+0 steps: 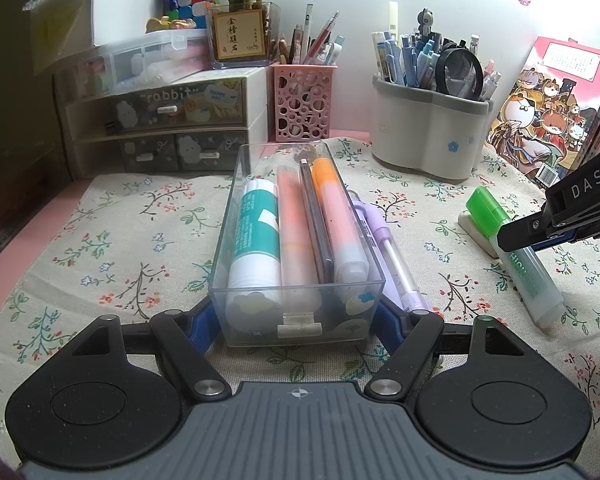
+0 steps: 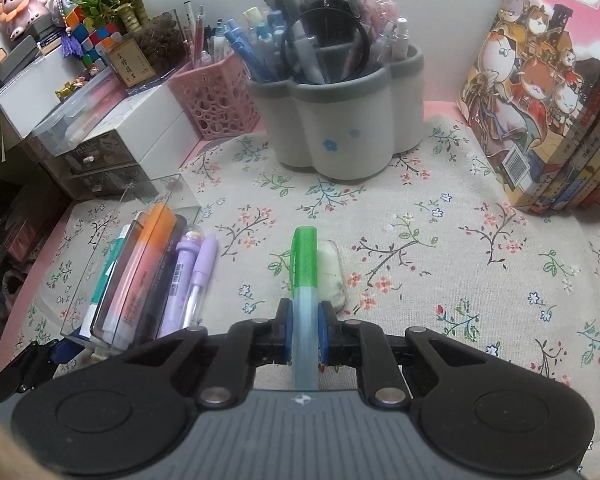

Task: Organize stationery
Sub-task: 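Lower the green highlighter into the clear box and open the right gripper, then grasp the lilac mechanical pencil with the right gripper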

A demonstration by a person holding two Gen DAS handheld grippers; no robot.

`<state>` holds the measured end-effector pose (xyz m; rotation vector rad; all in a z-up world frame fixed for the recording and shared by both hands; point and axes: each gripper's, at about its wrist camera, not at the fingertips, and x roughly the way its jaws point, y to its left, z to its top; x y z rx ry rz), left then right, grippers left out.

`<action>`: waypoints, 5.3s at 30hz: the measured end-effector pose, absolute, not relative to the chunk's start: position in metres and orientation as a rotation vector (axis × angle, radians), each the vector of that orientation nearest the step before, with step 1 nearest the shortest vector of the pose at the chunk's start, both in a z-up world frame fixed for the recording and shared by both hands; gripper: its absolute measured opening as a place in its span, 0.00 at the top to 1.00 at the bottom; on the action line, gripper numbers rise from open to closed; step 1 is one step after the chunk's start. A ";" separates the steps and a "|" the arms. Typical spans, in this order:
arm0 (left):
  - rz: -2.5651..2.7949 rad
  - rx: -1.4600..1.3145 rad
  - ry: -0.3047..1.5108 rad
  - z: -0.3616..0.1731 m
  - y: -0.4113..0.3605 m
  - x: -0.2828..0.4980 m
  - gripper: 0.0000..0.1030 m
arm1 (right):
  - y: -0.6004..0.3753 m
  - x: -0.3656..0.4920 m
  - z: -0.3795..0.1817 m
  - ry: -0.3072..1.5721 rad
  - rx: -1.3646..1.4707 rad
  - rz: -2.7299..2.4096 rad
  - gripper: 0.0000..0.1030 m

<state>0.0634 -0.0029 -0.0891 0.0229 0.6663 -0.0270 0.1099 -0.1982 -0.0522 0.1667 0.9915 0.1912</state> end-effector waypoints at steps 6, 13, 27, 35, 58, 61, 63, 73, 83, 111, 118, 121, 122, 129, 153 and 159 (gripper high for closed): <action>-0.027 0.023 0.666 -0.089 -0.003 0.063 0.28 | -0.201 0.113 -0.048 1.006 0.263 0.208 0.89; -0.027 0.023 0.666 -0.089 -0.003 0.063 0.28 | -0.181 0.120 -0.033 1.000 0.332 0.268 0.89; -0.027 0.023 0.666 -0.089 -0.003 0.063 0.28 | -0.108 0.160 -0.010 1.048 0.426 0.426 0.89; -0.027 0.023 0.666 -0.089 -0.003 0.063 0.28 | -0.085 0.177 -0.024 1.095 0.329 0.380 0.89; -0.027 0.023 0.666 -0.089 -0.003 0.063 0.28 | -0.089 0.178 -0.027 1.135 0.347 0.283 0.89; -0.027 0.023 0.666 -0.089 -0.003 0.063 0.28 | -0.103 0.176 -0.021 1.092 0.405 0.279 0.89; -0.027 0.023 0.666 -0.089 -0.003 0.063 0.28 | -0.107 0.177 -0.018 1.086 0.410 0.277 0.89; -0.027 0.023 0.666 -0.089 -0.003 0.063 0.28 | -0.089 0.179 -0.032 1.139 0.351 0.307 0.89; -0.027 0.023 0.666 -0.089 -0.004 0.064 0.28 | -0.086 0.180 -0.027 1.134 0.385 0.354 0.89; -0.029 0.022 0.666 -0.089 -0.005 0.063 0.28 | -0.077 0.196 -0.042 1.262 0.409 0.564 0.85; -0.029 0.022 0.666 -0.089 -0.005 0.063 0.28 | -0.077 0.195 -0.046 1.267 0.390 0.541 0.85; -0.029 0.022 0.666 -0.089 -0.005 0.063 0.28 | -0.082 0.195 -0.048 1.268 0.431 0.568 0.85; -0.029 0.022 0.666 -0.089 -0.005 0.063 0.28 | -0.083 0.195 -0.047 1.267 0.431 0.570 0.85; -0.029 0.022 0.666 -0.089 -0.005 0.063 0.28 | -0.087 0.195 -0.043 1.251 0.434 0.583 0.85; -0.028 0.022 0.666 -0.089 -0.005 0.063 0.27 | -0.148 0.184 -0.058 1.159 0.301 0.353 0.85; -0.009 0.020 0.662 -0.089 -0.003 0.063 0.29 | -0.152 0.179 -0.068 1.176 0.299 0.345 0.85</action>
